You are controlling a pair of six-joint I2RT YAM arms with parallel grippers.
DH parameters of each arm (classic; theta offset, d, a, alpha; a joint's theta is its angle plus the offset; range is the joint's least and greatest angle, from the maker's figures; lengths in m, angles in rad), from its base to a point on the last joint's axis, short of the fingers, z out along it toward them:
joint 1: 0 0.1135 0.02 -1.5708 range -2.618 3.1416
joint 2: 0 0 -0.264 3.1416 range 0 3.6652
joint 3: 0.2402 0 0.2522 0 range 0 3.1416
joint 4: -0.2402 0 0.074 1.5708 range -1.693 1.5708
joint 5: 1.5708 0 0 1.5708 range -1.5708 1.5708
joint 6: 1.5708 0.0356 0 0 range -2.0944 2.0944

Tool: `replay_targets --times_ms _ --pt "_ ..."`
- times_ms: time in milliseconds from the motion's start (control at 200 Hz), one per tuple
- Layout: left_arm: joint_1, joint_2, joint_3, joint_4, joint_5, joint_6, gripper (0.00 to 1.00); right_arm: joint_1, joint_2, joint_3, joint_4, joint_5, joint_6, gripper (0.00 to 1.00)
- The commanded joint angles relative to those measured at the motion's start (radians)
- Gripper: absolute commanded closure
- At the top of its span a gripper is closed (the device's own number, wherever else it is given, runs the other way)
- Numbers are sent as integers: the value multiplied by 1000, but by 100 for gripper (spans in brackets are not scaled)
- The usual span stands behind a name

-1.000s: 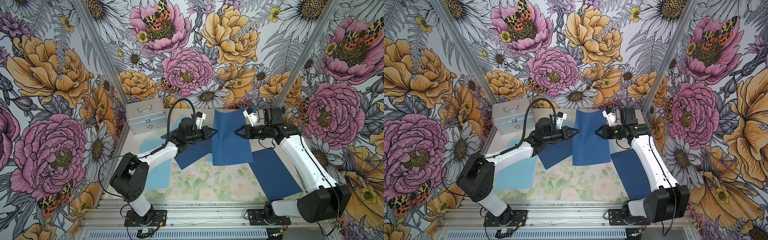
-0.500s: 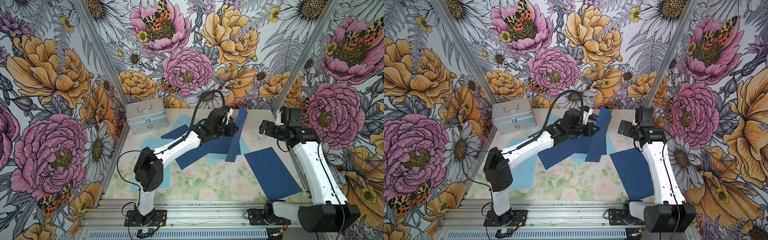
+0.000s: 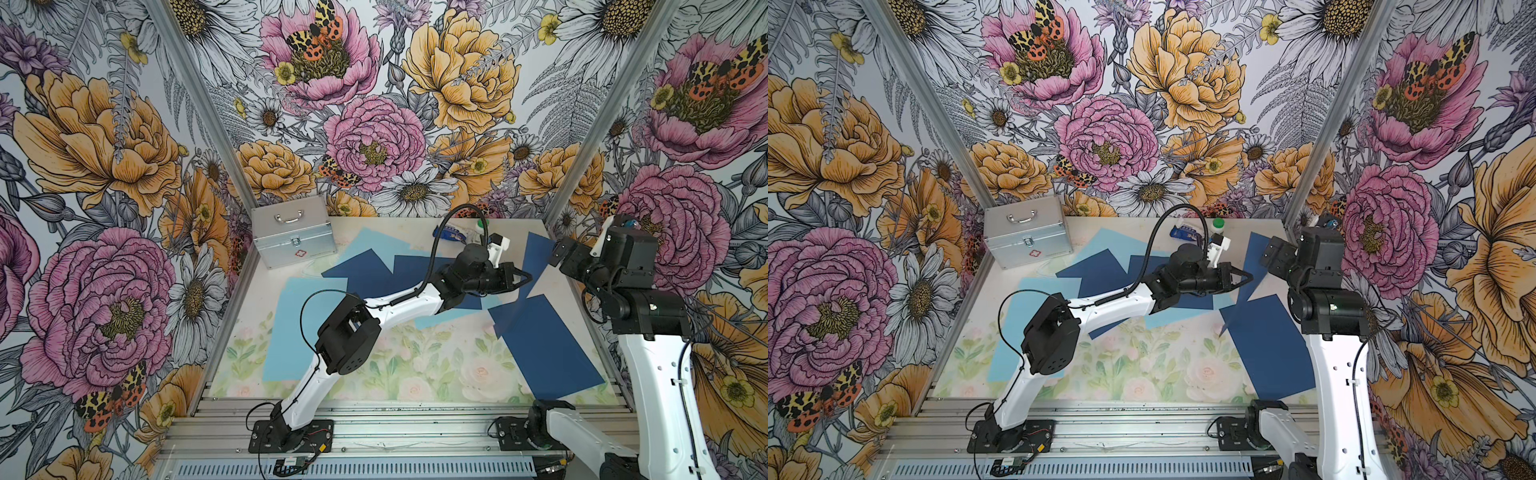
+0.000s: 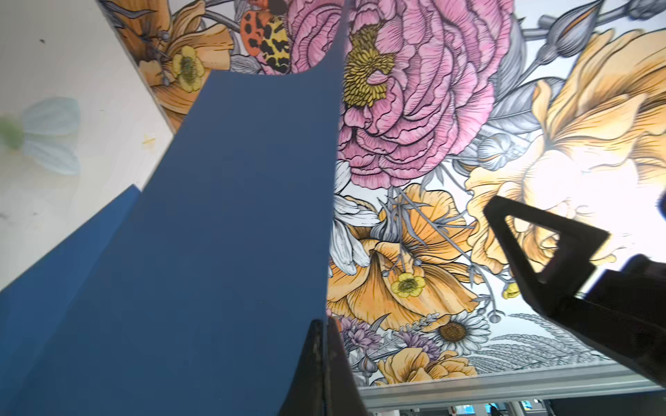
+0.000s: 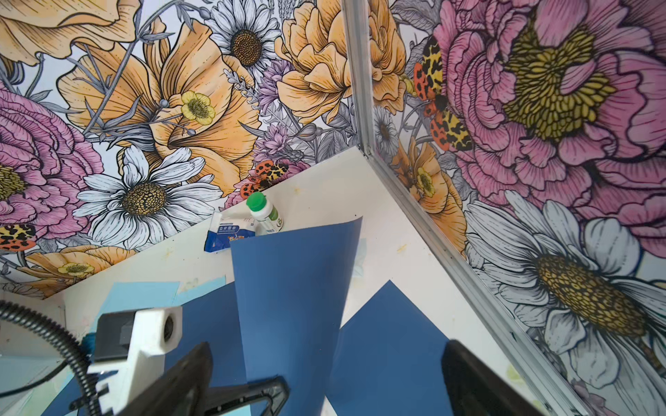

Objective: Sort the scattered colored papers by color
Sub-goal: Place the colored paper.

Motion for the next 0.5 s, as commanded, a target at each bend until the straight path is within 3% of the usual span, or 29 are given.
replay_targets --times_ms 0,80,150,240,350,495 --pt "-25 46 -45 564 -111 -355 100 -14 -3 -4 4 15 25 0" --pt "-58 149 -33 748 -242 -554 100 -23 8 -31 5 -3 31 0" --pt "-92 183 -46 752 -342 -578 100 -33 13 -64 4 -19 32 0" --pt "-128 160 -96 628 -416 -523 100 -42 3 -121 6 -38 43 0" --pt "-162 178 -102 482 -489 -559 100 -51 -22 -205 8 -42 56 0" --pt "-210 187 -68 135 -562 -551 100 -60 -16 -324 27 -89 63 1"
